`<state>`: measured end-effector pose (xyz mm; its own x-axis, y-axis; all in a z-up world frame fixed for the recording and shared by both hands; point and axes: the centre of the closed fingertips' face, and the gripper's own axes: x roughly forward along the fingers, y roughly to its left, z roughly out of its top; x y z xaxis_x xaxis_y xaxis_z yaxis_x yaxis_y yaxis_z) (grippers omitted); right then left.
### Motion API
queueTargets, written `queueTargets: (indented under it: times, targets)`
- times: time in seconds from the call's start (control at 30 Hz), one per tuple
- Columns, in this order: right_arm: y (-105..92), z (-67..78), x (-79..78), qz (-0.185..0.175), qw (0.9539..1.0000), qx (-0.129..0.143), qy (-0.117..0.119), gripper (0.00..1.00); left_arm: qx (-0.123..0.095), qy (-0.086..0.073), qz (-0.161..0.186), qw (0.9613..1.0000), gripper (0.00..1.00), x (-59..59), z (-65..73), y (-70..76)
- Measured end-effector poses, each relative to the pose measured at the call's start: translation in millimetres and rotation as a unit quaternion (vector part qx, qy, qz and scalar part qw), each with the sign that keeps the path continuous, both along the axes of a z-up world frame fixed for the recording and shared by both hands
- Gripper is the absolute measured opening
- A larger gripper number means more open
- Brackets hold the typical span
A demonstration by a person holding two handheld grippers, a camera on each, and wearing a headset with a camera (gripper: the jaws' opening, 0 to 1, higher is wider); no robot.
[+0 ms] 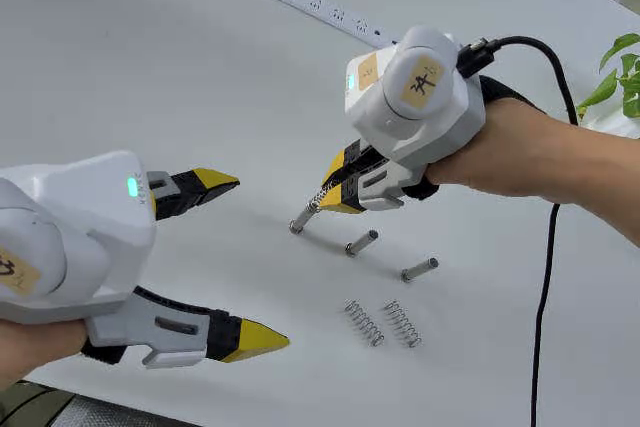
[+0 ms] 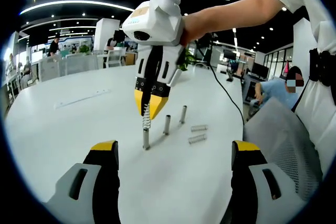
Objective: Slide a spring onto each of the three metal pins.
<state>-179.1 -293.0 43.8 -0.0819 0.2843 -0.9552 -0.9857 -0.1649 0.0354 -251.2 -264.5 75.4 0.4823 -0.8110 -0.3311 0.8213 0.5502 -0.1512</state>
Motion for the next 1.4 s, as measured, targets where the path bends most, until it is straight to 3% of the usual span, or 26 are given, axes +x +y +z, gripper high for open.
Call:
queueTargets:
  times: [1.4]
  targets:
    - [2.2, -17.3, 0.6, 0.002, 0.9999, -0.005, 0.013, 0.07, -0.017, 0.010, -0.006, 0.9998, 0.87, -2.8, -1.8, -6.0]
